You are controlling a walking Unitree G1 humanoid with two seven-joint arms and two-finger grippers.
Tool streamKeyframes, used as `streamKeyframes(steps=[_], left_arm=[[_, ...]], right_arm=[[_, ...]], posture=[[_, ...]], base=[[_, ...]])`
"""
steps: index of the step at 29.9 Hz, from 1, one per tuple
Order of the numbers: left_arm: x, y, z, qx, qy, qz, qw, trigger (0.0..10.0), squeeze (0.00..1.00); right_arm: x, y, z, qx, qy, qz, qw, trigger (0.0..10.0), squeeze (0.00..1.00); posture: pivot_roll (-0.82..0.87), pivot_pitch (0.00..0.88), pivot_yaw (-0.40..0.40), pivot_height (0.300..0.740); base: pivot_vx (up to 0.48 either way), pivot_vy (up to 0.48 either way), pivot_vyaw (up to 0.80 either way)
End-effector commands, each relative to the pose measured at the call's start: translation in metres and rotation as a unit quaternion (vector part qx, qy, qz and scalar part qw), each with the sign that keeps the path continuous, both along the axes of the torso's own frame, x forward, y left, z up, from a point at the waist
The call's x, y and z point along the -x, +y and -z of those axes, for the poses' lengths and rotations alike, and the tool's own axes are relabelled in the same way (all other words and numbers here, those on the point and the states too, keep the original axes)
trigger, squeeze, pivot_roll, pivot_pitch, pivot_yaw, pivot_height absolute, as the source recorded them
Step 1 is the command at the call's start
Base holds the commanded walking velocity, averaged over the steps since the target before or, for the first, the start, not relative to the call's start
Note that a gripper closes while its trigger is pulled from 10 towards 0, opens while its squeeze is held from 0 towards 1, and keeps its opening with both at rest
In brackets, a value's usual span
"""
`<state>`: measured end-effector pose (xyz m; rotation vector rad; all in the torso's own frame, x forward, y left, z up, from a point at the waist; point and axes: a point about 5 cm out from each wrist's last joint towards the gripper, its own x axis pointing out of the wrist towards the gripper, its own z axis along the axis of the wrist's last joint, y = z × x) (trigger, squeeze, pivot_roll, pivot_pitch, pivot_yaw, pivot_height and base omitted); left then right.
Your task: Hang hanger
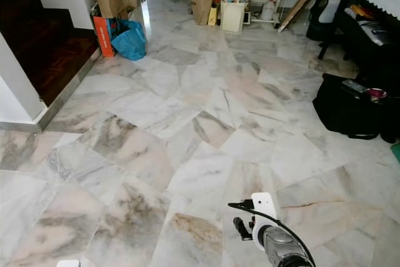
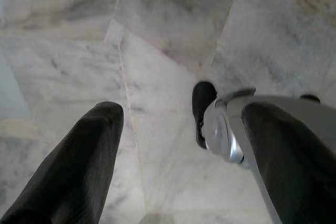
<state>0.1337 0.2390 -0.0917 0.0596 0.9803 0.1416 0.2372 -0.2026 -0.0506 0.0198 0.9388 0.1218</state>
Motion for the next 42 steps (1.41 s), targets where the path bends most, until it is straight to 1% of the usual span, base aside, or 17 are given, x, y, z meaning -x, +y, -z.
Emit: streamKeyframes(steps=[1,8,11,13,14,15,16,18,20,24,27,31,33,34,35,39,42], left_arm=[[-0.007,-0.004,-0.001,-0.005,-0.007,0.014,1.000,10.0,0.00],[-0.014,-0.009,-0.003,-0.012,-0.013,0.024,1.000,10.0,0.00],[-0.016,-0.010,-0.003,-0.012,-0.015,0.026,0.999,10.0,0.00],[-0.017,-0.009,-0.004,-0.013,-0.018,0.028,0.999,10.0,0.00],[-0.017,-0.008,-0.004,-0.014,-0.019,0.027,0.999,10.0,0.00],[-0.017,-0.008,-0.004,-0.014,-0.019,0.027,0.999,10.0,0.00],[-0.017,-0.007,-0.005,-0.014,-0.020,0.026,0.999,10.0,0.00],[-0.015,-0.002,-0.005,-0.015,-0.020,0.028,0.999,10.0,0.00],[-0.009,0.004,-0.005,-0.017,-0.018,0.021,0.999,10.0,0.00],[-0.009,0.007,-0.006,-0.020,-0.026,0.013,0.999,10.0,0.00],[-0.005,0.018,-0.008,-0.018,-0.035,-0.026,0.999,10.0,0.00],[-0.006,0.016,-0.008,-0.020,-0.032,-0.020,0.999,10.0,0.00],[-0.007,0.015,-0.007,-0.023,-0.030,-0.022,0.999,10.0,0.00],[-0.007,0.015,-0.008,-0.024,-0.031,-0.023,0.999,10.0,0.00],[-0.007,0.015,-0.008,-0.024,-0.032,-0.024,0.999,10.0,0.00],[-0.008,0.014,-0.008,-0.021,-0.038,-0.031,0.999,10.0,0.00],[-0.008,0.014,-0.008,-0.020,-0.038,-0.031,0.999,10.0,0.00]], right_arm=[[-0.001,-0.001,-0.001,0.005,0.009,-0.004,1.000,10.0,0.00],[-0.001,0.001,-0.001,0.019,0.024,-0.045,0.999,10.0,0.00],[-0.003,0.001,-0.002,0.040,0.024,-0.064,0.997,10.0,0.00],[-0.005,0.000,-0.003,0.037,-0.011,-0.023,0.999,10.0,0.00],[-0.006,0.001,-0.003,0.023,-0.030,0.013,0.999,10.0,0.00],[-0.006,0.001,-0.003,0.023,-0.030,0.013,0.999,10.0,0.00],[-0.006,0.002,-0.004,0.012,-0.048,0.037,0.998,10.0,0.00],[-0.009,0.004,-0.007,-0.004,-0.087,0.071,0.994,10.0,0.00],[-0.013,0.004,-0.013,-0.013,-0.144,0.114,0.983,10.0,0.00],[-0.016,0.004,-0.017,-0.018,-0.177,0.138,0.974,10.0,0.00],[-0.019,0.004,-0.022,-0.029,-0.215,0.150,0.965,10.0,0.00],[-0.021,0.005,-0.026,-0.017,-0.237,0.140,0.961,10.0,0.00],[0.000,-0.022,-0.035,-0.003,-0.316,0.150,0.937,10.0,0.00],[0.015,-0.036,-0.046,0.007,-0.354,0.152,0.923,10.0,0.00],[0.027,-0.045,-0.057,0.015,-0.379,0.149,0.913,10.0,0.00],[0.047,-0.050,-0.085,0.031,-0.419,0.131,0.898,10.0,0.00],[0.053,-0.048,-0.094,0.034,-0.428,0.112,0.896,10.0,0.00]], posture=[[0.05,0.000,-0.041,0.740],[0.05,0.000,-0.027,0.740],[0.04,0.000,-0.025,0.740],[0.05,0.000,-0.020,0.740],[0.04,0.000,-0.011,0.740],[0.04,0.000,-0.011,0.740],[0.03,0.000,-0.004,0.740],[0.01,0.000,0.006,0.740],[0.01,0.000,0.010,0.740],[0.00,0.000,0.014,0.740],[0.01,0.000,0.014,0.740],[0.00,0.000,0.014,0.740],[0.00,0.000,0.012,0.740],[-0.01,0.000,0.012,0.740],[-0.01,0.000,0.011,0.740],[-0.02,0.000,0.006,0.740],[-0.03,0.000,0.004,0.740]], base=[[0.000,0.000,0.00],[0.000,0.000,0.00],[0.000,0.000,0.00],[0.000,0.000,0.00],[0.000,0.000,0.00],[0.000,0.000,0.00],[0.000,0.000,0.00],[0.000,0.000,0.00],[0.000,0.000,0.00],[0.000,0.000,0.00],[0.000,0.000,0.00],[0.000,0.000,0.00],[0.000,0.000,0.00],[0.000,0.000,0.00],[0.000,0.000,0.00],[0.000,0.000,0.00],[0.000,0.000,0.00]])
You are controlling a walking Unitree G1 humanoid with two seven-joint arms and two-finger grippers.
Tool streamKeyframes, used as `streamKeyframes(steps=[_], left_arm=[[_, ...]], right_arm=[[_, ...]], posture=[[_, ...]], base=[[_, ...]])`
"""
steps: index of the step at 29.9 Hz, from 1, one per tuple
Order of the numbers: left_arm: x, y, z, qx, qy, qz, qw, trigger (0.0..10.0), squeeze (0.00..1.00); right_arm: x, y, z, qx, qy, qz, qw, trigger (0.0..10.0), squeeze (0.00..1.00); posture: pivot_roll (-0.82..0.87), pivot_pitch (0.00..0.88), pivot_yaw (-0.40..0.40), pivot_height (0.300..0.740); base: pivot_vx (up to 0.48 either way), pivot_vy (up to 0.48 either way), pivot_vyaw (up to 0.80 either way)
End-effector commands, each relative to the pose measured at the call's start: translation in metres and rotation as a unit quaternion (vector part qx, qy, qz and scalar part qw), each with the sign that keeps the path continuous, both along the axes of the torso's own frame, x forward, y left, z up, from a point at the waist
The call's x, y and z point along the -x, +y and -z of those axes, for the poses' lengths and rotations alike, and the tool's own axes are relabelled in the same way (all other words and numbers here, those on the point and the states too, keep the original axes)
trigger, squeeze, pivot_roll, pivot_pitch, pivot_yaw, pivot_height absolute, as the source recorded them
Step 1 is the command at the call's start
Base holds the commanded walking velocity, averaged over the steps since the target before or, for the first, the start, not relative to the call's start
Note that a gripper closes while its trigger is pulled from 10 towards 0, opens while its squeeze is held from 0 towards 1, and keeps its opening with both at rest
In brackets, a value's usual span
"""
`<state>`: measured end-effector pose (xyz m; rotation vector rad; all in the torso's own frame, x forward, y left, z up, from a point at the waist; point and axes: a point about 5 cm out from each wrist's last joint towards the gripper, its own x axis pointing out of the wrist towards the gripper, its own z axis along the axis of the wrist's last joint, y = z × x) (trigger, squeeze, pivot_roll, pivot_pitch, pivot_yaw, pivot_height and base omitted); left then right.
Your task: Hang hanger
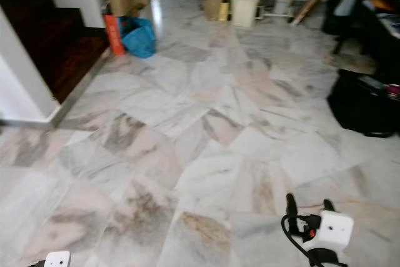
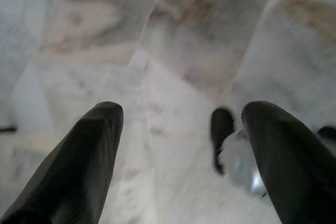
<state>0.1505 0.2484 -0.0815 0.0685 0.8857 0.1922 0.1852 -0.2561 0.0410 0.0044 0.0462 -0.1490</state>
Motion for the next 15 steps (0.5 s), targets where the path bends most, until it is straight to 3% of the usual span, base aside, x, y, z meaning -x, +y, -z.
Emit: streamKeyframes(steps=[1,4,7,8,11,13,15], left_arm=[[0.009,0.004,0.002,-0.002,0.009,-0.015,1.000,10.0,0.00],[0.009,0.004,0.003,-0.001,0.008,-0.015,1.000,10.0,0.00],[0.009,0.003,0.003,0.002,0.004,-0.017,1.000,10.0,0.00],[0.009,0.002,0.003,0.003,0.005,-0.016,1.000,10.0,0.00],[0.009,0.000,0.003,0.004,0.007,-0.013,1.000,10.0,0.00],[0.009,-0.001,0.004,0.006,0.007,-0.012,1.000,10.0,0.00],[0.008,-0.003,0.004,0.007,0.006,-0.015,1.000,10.0,0.00]], right_arm=[[0.002,0.006,-0.004,0.002,0.001,-0.021,1.000,10.0,0.00],[0.012,0.010,-0.013,-0.007,0.005,-0.024,1.000,10.0,0.00],[0.019,0.011,-0.005,-0.016,0.049,-0.026,0.998,10.0,0.00],[0.019,0.010,0.014,-0.008,0.109,-0.031,0.994,10.0,0.00],[0.014,0.006,0.045,0.016,0.194,-0.030,0.980,10.0,0.00],[0.011,0.004,0.068,0.028,0.261,-0.032,0.964,10.0,0.00],[0.012,0.004,0.092,0.035,0.343,-0.029,0.938,10.0,0.00]], posture=[[-0.03,0.000,0.004,0.740],[-0.03,0.000,-0.004,0.740],[-0.03,0.000,-0.006,0.740],[-0.03,0.000,-0.005,0.740],[-0.02,0.000,-0.009,0.740],[-0.01,0.000,-0.017,0.740],[0.01,0.000,-0.032,0.740]], base=[[0.000,0.000,0.00],[0.000,0.000,0.00],[0.000,0.000,0.00],[0.000,0.000,0.00],[0.000,0.000,0.00],[0.000,0.000,0.00],[0.000,0.000,0.00]])
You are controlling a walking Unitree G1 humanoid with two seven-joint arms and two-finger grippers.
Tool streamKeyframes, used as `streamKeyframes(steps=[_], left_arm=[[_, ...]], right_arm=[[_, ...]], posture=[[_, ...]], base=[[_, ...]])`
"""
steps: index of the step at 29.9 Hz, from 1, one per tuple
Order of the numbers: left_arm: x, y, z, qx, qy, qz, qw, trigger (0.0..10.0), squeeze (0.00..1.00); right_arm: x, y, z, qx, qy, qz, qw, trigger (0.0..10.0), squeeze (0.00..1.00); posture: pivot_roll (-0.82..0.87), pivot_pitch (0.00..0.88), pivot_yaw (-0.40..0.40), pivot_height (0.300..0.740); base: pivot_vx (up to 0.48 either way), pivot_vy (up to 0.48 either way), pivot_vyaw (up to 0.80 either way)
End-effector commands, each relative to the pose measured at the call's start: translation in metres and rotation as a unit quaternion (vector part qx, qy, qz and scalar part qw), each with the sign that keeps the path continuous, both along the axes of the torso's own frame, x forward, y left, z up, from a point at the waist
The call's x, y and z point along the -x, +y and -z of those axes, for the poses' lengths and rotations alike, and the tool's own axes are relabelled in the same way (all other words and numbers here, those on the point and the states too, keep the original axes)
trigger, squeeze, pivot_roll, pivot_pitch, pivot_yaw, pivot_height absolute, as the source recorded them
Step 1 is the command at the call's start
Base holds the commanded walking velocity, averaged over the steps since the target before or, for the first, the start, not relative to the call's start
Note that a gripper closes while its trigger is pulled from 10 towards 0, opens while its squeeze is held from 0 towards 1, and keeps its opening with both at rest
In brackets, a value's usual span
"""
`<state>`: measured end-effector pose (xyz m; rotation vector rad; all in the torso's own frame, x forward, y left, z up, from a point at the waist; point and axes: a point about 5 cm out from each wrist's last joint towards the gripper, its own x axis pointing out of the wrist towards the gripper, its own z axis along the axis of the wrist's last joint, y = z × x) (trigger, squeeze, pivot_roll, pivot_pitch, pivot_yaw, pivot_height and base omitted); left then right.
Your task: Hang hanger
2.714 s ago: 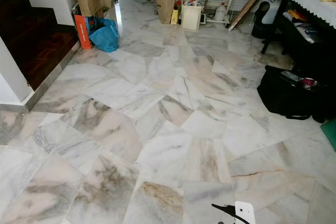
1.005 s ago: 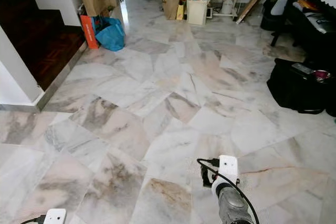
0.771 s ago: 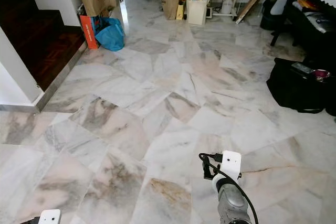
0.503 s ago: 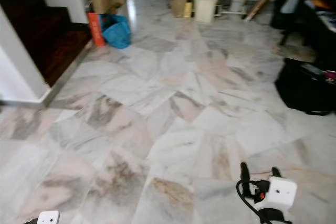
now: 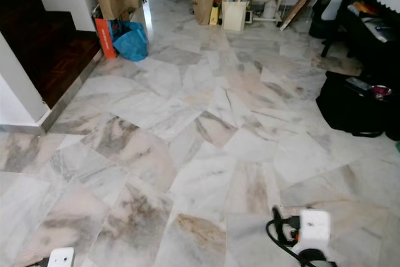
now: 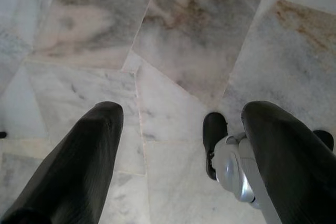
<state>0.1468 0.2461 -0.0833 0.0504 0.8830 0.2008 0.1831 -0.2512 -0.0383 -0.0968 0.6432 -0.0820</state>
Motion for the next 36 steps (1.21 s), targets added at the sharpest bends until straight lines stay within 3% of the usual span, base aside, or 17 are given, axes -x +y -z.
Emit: streamKeyframes(steps=[1,4,5,10,18,25,28,31,36], left_arm=[[0.004,-0.001,0.002,0.002,0.008,-0.010,1.000,10.0,0.00],[0.004,-0.002,0.003,0.004,0.010,-0.013,1.000,10.0,0.00],[0.004,-0.002,0.003,0.004,0.010,-0.013,1.000,10.0,0.00],[0.008,-0.005,0.005,0.007,0.021,-0.017,1.000,10.0,0.00],[0.011,-0.006,0.007,0.010,0.026,-0.017,0.999,10.0,0.00],[0.007,-0.006,0.005,0.023,0.019,-0.022,0.999,10.0,0.00],[0.007,-0.006,0.005,0.026,0.019,-0.019,0.999,10.0,0.00],[0.006,-0.007,0.006,0.029,0.023,-0.018,0.999,10.0,0.00],[0.006,-0.010,0.007,0.031,0.025,-0.022,0.999,10.0,0.00]], right_arm=[[0.011,0.000,0.019,0.007,0.073,0.004,0.997,10.0,0.00],[0.023,0.008,0.036,0.009,0.153,-0.007,0.988,10.0,0.00],[0.023,0.008,0.036,0.009,0.153,-0.007,0.988,10.0,0.00],[0.057,0.013,0.058,0.021,0.252,-0.021,0.967,10.0,0.00],[0.058,0.026,0.062,-0.025,0.248,0.006,0.968,10.0,0.00],[0.050,0.034,0.061,-0.044,0.236,0.013,0.971,10.0,0.00],[0.048,0.035,0.061,-0.055,0.238,0.032,0.969,10.0,0.00],[0.038,0.046,0.059,-0.059,0.231,-0.019,0.971,10.0,0.00],[0.039,0.041,0.059,-0.063,0.229,-0.005,0.971,10.0,0.00]], posture=[[0.02,0.000,-0.033,0.740],[0.02,0.000,-0.037,0.740],[0.02,0.000,-0.037,0.740],[0.04,0.000,-0.033,0.740],[0.04,0.000,-0.020,0.740],[0.03,0.000,-0.015,0.740],[0.03,0.000,-0.015,0.740],[0.03,0.000,-0.019,0.740],[0.03,0.000,-0.023,0.740]], base=[[0.000,0.000,0.00],[0.000,0.000,0.00],[0.000,0.000,0.00],[0.000,0.000,0.00],[0.000,0.000,0.00],[0.000,0.000,0.00],[0.000,0.000,-0.76],[0.000,0.000,-0.72],[0.000,0.000,-0.73]])
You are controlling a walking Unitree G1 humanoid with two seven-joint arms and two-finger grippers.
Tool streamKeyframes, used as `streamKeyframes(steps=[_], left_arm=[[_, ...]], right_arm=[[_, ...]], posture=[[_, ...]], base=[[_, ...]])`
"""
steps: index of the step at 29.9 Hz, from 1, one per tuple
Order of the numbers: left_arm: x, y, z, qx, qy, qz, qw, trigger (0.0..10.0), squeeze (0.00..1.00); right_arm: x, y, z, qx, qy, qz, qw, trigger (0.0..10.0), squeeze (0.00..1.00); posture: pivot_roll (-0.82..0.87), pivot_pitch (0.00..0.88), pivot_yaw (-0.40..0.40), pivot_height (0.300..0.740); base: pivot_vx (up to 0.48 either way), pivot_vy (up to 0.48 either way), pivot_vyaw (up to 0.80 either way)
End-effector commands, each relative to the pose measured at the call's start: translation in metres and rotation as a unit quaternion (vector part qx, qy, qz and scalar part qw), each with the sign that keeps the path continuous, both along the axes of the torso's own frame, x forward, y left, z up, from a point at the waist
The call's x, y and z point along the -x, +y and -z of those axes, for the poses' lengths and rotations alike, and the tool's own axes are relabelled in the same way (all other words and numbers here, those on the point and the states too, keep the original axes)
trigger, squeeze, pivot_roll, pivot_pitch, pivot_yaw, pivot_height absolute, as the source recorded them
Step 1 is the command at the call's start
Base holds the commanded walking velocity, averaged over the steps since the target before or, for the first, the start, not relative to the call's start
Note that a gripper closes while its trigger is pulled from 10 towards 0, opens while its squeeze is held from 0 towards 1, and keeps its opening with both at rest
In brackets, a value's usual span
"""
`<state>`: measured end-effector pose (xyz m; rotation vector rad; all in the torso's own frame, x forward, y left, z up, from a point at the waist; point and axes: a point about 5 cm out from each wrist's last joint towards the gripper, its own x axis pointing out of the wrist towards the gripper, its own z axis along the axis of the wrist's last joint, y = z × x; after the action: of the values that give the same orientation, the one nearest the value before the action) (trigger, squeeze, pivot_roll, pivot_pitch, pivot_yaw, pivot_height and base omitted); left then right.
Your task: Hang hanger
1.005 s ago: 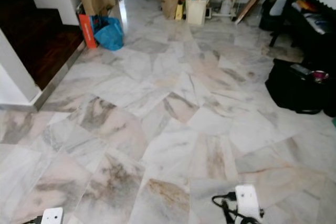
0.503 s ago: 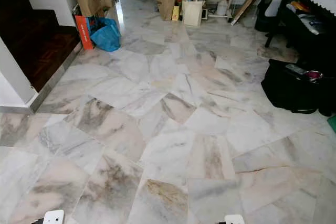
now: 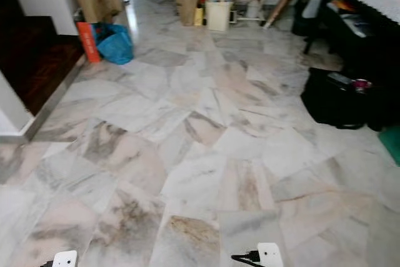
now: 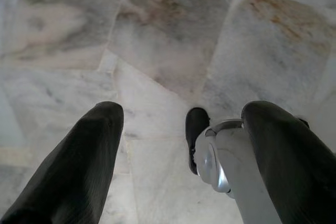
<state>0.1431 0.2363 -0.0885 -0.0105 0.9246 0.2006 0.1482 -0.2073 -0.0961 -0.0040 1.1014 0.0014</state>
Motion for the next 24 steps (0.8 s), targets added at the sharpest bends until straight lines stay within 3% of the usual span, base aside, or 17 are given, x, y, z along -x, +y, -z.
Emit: streamKeyframes(steps=[1,6,12,24], left_arm=[[0.003,-0.003,0.002,0.005,0.009,-0.010,1.000,10.0,0.00],[0.003,-0.010,0.004,0.021,0.011,-0.027,0.999,10.0,0.00],[-0.001,-0.017,0.004,0.021,0.012,-0.008,1.000,10.0,0.00],[-0.008,-0.020,0.003,0.017,0.015,0.004,1.000,10.0,0.00]], right_arm=[[0.011,-0.007,0.002,-0.004,0.005,0.001,1.000,10.0,0.00],[0.013,-0.010,0.002,-0.008,0.005,0.009,1.000,10.0,0.00],[0.013,-0.009,0.002,-0.011,0.002,0.010,1.000,10.0,0.00],[0.014,-0.017,0.001,-0.012,0.000,0.016,1.000,10.0,0.00]], posture=[[0.02,0.000,-0.023,0.740],[0.01,0.000,-0.023,0.740],[0.01,0.000,-0.014,0.740],[0.01,0.000,-0.008,0.740]], base=[[0.000,0.000,-0.73],[0.000,0.000,-0.73],[0.000,0.480,-0.73],[0.000,0.000,-0.73]])
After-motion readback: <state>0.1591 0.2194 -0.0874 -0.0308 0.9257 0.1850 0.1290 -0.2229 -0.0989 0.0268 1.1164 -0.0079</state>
